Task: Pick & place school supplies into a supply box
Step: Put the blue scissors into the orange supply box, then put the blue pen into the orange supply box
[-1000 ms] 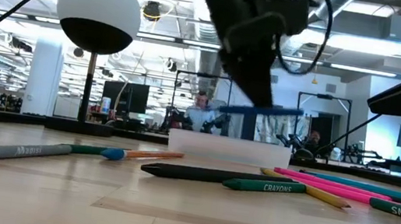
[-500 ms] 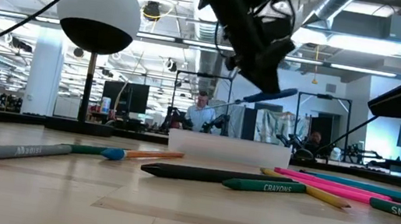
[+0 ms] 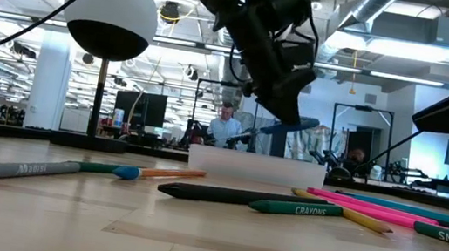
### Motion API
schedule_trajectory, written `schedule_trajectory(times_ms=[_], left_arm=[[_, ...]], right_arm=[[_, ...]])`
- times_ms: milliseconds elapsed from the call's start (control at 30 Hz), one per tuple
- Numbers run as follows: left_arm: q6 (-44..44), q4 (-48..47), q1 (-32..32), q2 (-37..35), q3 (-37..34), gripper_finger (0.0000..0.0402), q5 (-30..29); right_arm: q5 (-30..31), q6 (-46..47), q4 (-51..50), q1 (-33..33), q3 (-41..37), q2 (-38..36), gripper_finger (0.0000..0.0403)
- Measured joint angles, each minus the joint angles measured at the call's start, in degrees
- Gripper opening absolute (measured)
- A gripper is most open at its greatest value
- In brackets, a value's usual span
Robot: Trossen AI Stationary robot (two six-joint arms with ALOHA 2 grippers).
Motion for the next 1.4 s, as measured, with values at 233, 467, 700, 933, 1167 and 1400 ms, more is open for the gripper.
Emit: schedule_trajectory(times_ms=[233,467,700,933,1167,1400], left_arm=[[0.42,-0.53,0.95,-0.02,0.06,0.0098,0.20],[0.45,-0.90,1.53,-0.02,0.06,0.0101,2.58],[1.47,-0.97,1.51,1.73,0.00,0.0102,2.74],[1.39,-1.26,1.80,4.42,0.10,0.0102,3.08],[0.97,-1.84,1.81,4.51,0.06,0.0113,4.93],[1.07,-2.04,1.81,4.51,0.08,0.0163,4.92]], right_arm=[[0.00,0.01,0.01,0.00,0.00,0.00,0.0111],[0.00,0.00,0.08,0.00,0.00,0.00,0.0111],[-0.08,0.02,0.35,0.00,-0.02,0.00,0.0111],[-0.37,-0.02,0.59,0.00,-0.24,0.00,0.0111],[-0.45,0.38,1.04,-0.12,-1.26,0.00,0.0111],[-1.49,0.44,1.28,-1.41,-1.25,0.00,0.0111]])
